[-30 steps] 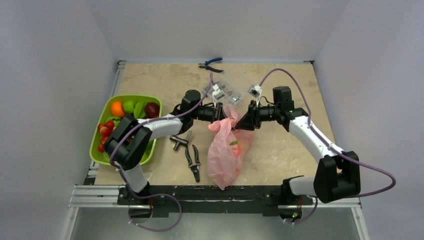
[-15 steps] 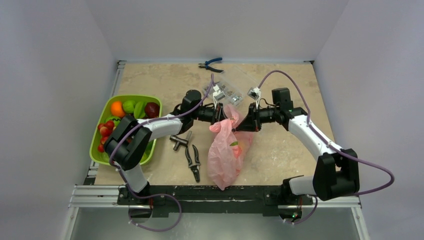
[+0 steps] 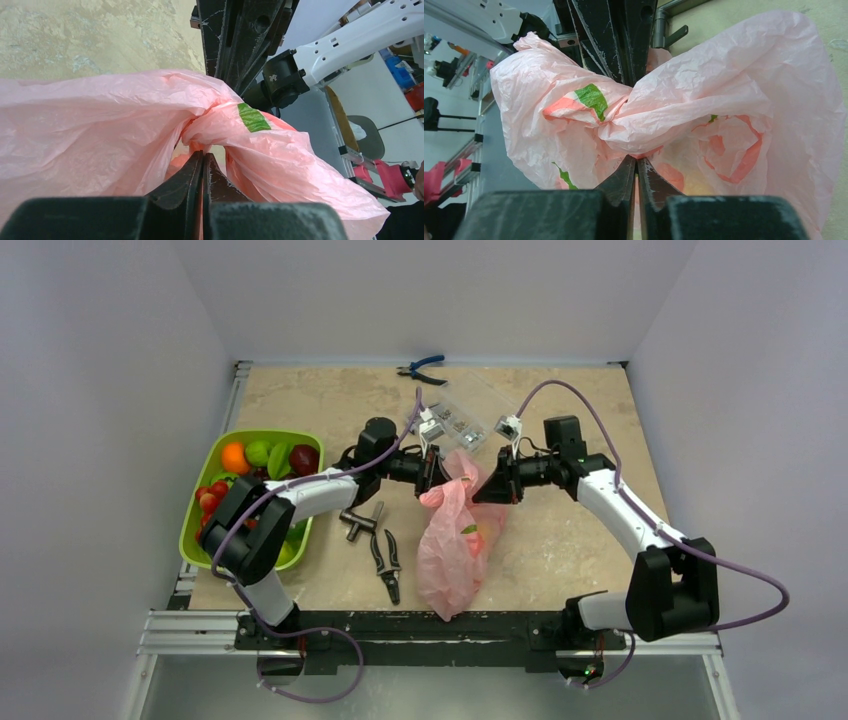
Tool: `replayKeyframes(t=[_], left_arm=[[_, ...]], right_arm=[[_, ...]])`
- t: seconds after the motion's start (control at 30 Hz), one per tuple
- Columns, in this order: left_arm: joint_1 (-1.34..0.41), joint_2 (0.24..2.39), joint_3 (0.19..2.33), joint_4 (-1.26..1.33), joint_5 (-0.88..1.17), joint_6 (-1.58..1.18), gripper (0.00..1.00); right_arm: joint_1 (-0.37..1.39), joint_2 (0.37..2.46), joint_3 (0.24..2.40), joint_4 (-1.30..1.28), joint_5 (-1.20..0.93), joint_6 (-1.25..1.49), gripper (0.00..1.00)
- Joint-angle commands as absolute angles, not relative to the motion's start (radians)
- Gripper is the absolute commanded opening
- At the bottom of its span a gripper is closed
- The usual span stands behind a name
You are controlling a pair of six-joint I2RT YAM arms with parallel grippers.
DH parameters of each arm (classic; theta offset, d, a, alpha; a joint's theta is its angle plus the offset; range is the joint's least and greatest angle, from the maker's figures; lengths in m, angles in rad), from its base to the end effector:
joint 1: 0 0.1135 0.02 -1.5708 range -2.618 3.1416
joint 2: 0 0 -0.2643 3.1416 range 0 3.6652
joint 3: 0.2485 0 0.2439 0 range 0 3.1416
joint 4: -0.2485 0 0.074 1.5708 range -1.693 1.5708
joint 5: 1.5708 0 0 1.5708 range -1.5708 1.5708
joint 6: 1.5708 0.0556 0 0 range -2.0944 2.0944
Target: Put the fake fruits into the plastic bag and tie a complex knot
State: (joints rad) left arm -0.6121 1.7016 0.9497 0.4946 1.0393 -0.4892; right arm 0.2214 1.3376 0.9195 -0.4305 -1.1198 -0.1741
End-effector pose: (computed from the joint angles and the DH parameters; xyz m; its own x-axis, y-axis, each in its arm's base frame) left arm 0.2728 -0.2501 0.2319 -0.6413 0.1592 -0.7506 0.7615 0.0120 -0.6481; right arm 0.2468 0.1068 0.2558 -0.6039 -0.2133 -0.7680 -0.7927 0.2616 0.5506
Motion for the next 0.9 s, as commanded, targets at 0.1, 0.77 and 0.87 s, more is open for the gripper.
replayKeyframes(t=[0.1,0.77,0.87], left_arm=[[-0.646,1.699,0.983,0.591,1.061,-0.501,0.0],[-0.647,1.711,0.984,0.626,1.048,-0.536,0.0],[-0.649,1.713,0.99,0.623,1.051,-0.537,0.0]], right_arm=[[0.223,1.333,0.961,-0.4,-1.157,-0.158,0.29],[0.23,1.359,0.99,-0.585,-1.187,-0.339,0.3],[0.231,1.361,0.991,-0.565,-1.19,-0.331,0.13]])
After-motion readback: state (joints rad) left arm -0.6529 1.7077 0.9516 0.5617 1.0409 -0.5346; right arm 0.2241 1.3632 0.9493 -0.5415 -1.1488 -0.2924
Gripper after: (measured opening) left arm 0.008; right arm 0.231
